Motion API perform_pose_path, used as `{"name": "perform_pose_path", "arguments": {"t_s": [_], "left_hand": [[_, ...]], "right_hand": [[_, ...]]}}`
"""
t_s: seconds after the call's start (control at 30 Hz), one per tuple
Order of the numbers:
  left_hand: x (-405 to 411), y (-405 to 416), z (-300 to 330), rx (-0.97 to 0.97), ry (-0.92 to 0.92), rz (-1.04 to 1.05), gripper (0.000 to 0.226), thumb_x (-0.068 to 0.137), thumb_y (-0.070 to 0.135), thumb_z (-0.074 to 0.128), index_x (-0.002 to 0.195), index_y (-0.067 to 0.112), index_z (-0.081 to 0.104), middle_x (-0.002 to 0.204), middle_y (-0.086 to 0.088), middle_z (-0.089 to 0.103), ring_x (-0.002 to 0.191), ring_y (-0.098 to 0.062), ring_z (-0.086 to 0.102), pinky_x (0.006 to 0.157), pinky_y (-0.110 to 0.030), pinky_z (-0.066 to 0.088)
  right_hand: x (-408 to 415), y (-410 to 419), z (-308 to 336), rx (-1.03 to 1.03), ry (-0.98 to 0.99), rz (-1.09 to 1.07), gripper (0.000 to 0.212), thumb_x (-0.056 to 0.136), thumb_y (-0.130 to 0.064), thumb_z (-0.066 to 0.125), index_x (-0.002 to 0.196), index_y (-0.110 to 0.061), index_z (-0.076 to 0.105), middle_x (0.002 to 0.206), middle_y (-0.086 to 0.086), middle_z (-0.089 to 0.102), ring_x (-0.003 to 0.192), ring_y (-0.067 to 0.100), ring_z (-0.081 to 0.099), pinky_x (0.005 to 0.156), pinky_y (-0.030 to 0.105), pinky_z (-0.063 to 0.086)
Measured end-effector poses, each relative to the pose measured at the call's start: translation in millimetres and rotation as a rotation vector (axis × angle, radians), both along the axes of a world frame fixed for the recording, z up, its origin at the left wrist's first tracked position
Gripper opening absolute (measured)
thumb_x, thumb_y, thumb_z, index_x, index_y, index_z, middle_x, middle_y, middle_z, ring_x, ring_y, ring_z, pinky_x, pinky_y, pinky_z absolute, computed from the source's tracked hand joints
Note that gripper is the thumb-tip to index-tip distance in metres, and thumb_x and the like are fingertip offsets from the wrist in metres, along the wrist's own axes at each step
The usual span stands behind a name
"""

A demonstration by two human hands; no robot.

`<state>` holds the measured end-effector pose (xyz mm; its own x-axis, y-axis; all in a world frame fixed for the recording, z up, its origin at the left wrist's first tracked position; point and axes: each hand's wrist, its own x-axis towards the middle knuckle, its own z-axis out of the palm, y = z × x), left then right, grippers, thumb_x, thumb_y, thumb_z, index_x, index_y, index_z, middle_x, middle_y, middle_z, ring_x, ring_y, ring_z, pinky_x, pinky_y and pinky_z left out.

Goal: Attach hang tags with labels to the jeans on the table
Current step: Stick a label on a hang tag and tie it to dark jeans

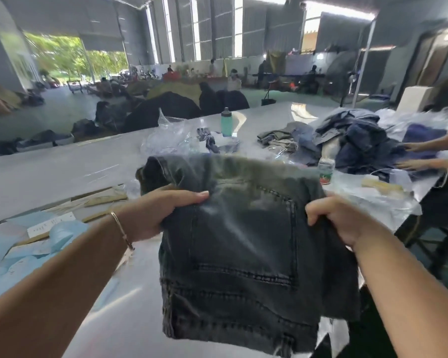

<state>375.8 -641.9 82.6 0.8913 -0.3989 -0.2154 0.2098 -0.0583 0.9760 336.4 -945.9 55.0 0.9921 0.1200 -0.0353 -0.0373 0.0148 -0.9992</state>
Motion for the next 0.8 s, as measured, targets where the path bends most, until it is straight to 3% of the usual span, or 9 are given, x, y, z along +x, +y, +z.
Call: {"name": "perform_pose_path", "arguments": {"t_s": [0.07,0.17,0.23,0.3,0.37,0.47,0.57,0.67,0.8], "left_hand": [[9.2,-27.3,20.4,-0.024,-0.155,0.025,0.044,0.066,0.027,0.080,0.106,0.011,0.072,0.109,-0.006,0.074,0.100,-0.020,0.071,0.076,-0.025,0.058],[22.8,-60.8,31.1,-0.131,-0.354,0.063,0.046,0.062,0.032,0.083,0.105,0.019,0.075,0.114,0.001,0.072,0.104,-0.016,0.069,0.081,-0.022,0.056],[39.0,-81.6,19.8,-0.242,-0.406,0.113,0.047,0.067,0.026,0.081,0.112,0.015,0.072,0.118,-0.002,0.070,0.109,-0.019,0.067,0.085,-0.026,0.055],[61.1,-105.9,-7.8,-0.377,-0.350,0.216,0.044,0.074,0.014,0.078,0.117,0.011,0.068,0.119,-0.007,0.070,0.108,-0.024,0.068,0.083,-0.029,0.057],[84.7,-130.5,-53.3,-0.434,-0.206,0.380,0.043,0.080,0.008,0.073,0.122,0.008,0.063,0.117,-0.010,0.070,0.104,-0.027,0.069,0.082,-0.035,0.058],[104.3,-155.2,-144.2,-0.214,0.102,0.543,0.037,0.087,0.010,0.069,0.122,0.012,0.058,0.118,-0.013,0.068,0.104,-0.032,0.066,0.085,-0.046,0.056],[96.9,-160.3,-225.7,0.197,0.357,0.448,0.032,0.085,0.011,0.072,0.114,0.008,0.058,0.102,-0.010,0.067,0.089,-0.025,0.065,0.059,-0.034,0.055],[100.0,-154.8,-262.7,0.309,0.306,0.429,0.029,0.082,0.003,0.072,0.104,0.009,0.056,0.080,-0.005,0.062,0.069,-0.020,0.061,0.052,-0.031,0.051],[106.6,-142.8,-257.1,0.487,0.259,0.264,0.025,0.083,0.007,0.070,0.097,0.012,0.050,0.065,-0.005,0.053,0.048,-0.016,0.051,0.041,-0.023,0.041]], "right_hand": [[22.1,-31.7,31.0,-0.091,-0.072,-0.028,0.036,0.040,0.004,0.046,0.070,0.002,0.065,0.067,0.022,0.056,0.057,0.033,0.056,0.054,0.032,0.048],[57.3,-64.3,73.0,-0.185,-0.137,-0.133,0.029,0.044,0.006,0.045,0.053,-0.013,0.065,0.049,0.010,0.054,0.043,0.023,0.055,0.042,0.024,0.045],[89.2,-80.9,91.1,-0.282,-0.147,-0.196,0.034,0.038,0.002,0.046,0.059,-0.017,0.065,0.050,0.003,0.055,0.045,0.019,0.055,0.042,0.021,0.042],[131.5,-93.5,88.5,-0.466,-0.158,-0.244,0.054,0.037,-0.003,0.050,0.087,-0.018,0.065,0.077,0.009,0.062,0.071,0.027,0.060,0.054,0.028,0.048],[173.4,-96.6,63.0,-0.783,-0.171,-0.330,0.066,0.054,-0.005,0.057,0.119,-0.016,0.056,0.108,0.015,0.061,0.099,0.034,0.057,0.077,0.039,0.053],[207.5,-89.1,-19.0,-1.176,-0.152,-0.225,0.053,0.079,-0.017,0.059,0.131,-0.019,0.047,0.132,0.012,0.052,0.120,0.033,0.050,0.098,0.043,0.046],[198.5,-75.0,-133.0,-1.339,0.068,0.302,0.055,0.091,-0.038,0.055,0.142,-0.024,0.041,0.147,0.008,0.041,0.132,0.030,0.040,0.107,0.042,0.038],[176.2,-63.8,-204.7,-1.520,0.073,0.386,0.051,0.095,-0.039,0.044,0.143,-0.026,0.035,0.151,0.008,0.029,0.136,0.034,0.028,0.107,0.047,0.032],[180.4,-59.9,-199.8,-1.568,0.048,0.355,0.044,0.094,-0.030,0.044,0.137,-0.025,0.041,0.143,0.008,0.037,0.130,0.034,0.033,0.101,0.046,0.037]]}}
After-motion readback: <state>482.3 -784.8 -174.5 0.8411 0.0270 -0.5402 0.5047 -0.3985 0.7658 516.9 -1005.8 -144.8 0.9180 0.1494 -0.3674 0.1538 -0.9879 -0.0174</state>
